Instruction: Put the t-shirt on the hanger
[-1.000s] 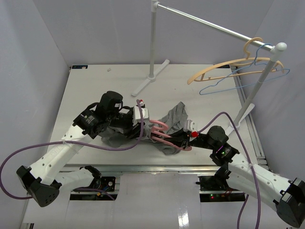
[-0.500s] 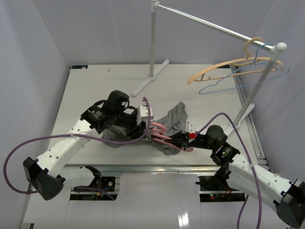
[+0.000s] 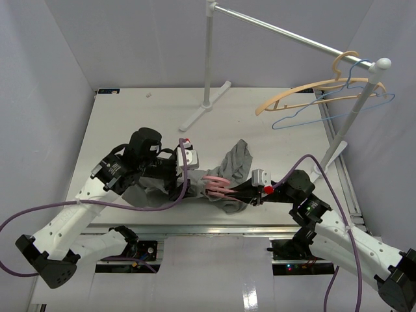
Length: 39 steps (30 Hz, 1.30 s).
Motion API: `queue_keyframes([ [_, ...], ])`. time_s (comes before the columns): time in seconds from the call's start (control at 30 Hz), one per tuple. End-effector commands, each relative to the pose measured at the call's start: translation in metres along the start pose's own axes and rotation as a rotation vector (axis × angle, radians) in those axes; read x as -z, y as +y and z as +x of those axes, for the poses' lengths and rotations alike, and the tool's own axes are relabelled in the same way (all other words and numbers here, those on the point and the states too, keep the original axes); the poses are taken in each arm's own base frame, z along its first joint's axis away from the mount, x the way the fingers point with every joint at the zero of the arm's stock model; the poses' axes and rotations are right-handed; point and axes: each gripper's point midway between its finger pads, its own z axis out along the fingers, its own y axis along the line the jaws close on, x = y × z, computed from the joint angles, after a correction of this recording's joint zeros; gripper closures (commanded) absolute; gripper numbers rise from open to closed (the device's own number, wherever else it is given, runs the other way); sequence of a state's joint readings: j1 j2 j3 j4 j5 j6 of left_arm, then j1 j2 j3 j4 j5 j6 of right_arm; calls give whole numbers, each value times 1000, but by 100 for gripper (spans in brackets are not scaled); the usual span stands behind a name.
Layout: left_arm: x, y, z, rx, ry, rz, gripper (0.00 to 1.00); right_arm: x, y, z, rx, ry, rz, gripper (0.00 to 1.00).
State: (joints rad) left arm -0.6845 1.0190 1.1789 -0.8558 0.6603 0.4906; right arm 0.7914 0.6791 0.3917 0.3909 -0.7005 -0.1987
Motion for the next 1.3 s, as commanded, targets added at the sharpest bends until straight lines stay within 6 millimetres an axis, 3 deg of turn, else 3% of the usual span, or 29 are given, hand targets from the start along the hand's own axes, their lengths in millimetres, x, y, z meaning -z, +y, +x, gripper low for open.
queue_keyframes([
  [0.0,0,8,8,12,54,-27,2,-2,2,-48,123,-96,-56,92],
  [0.07,-4,4,12,-8,54,10,6,-3,1,-47,115,-87,-58,92],
  [0.17,-9,0,19,-31,64,48,59,-5,-2,-46,101,-78,-57,92],
  [0.3,-13,4,24,-36,83,54,100,-11,-8,-41,71,-58,-52,92],
  [0.6,-25,13,40,-38,129,52,100,-14,-15,-50,75,-52,-43,92],
  [0.87,-3,14,14,-245,2,-50,100,-4,-8,-41,91,-52,-16,92],
  [1.1,-4,7,32,-178,79,-5,100,-6,-13,-40,84,-46,0,92],
  [1.27,-9,7,27,-161,61,12,100,-6,-28,-49,70,-48,79,89],
])
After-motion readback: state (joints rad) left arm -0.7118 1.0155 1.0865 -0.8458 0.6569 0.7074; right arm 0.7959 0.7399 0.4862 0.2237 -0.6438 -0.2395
